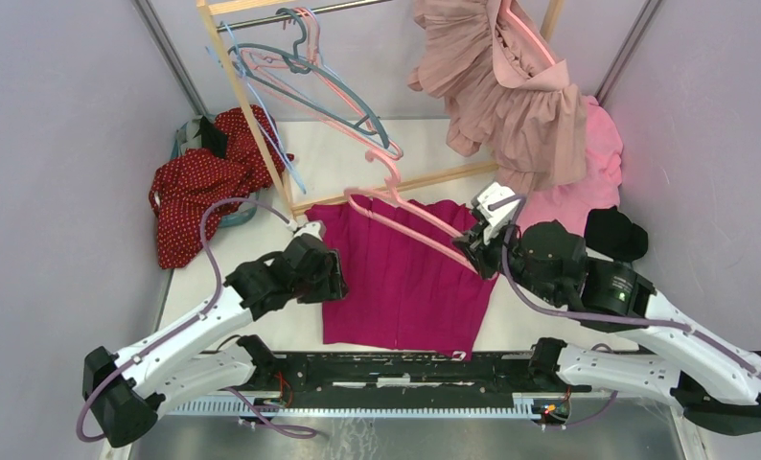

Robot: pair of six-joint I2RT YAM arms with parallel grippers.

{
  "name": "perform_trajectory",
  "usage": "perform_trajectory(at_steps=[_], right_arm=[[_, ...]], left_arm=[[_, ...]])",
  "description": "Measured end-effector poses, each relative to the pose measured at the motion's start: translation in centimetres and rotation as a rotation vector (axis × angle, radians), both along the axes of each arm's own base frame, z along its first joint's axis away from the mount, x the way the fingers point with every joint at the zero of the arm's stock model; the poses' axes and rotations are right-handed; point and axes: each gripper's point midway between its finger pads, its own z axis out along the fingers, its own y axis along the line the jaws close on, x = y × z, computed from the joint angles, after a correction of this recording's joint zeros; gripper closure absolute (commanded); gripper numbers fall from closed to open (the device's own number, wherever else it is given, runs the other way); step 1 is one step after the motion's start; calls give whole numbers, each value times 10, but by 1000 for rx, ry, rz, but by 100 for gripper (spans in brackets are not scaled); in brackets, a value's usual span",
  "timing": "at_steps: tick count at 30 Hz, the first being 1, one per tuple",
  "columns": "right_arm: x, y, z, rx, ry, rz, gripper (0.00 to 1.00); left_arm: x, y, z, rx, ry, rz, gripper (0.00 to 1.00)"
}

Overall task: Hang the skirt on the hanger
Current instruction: Hang the skirt on the hanger.

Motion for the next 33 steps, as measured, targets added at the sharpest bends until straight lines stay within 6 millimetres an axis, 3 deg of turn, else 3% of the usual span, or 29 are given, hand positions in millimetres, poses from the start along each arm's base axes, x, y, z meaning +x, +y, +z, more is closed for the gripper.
perform_trajectory(at_steps=[5, 10, 12, 20, 33], right_arm=[[-26, -29, -26, -29, 139, -7, 98], [-51, -69, -24, 47, 182, -31, 98], [-58, -76, -24, 64, 196, -30, 98], [-68, -80, -42, 3, 266, -8, 98], [-73, -80, -51, -1, 286, 6, 98]], left_arm=[[-20, -8, -30, 74, 90, -75, 34], [-49, -22, -48, 141, 149, -157, 34], [-60, -24, -54, 153, 157, -172, 34], [-103, -20, -82, 249, 209, -203, 34], [-96, -10, -86, 383, 116, -128, 35]])
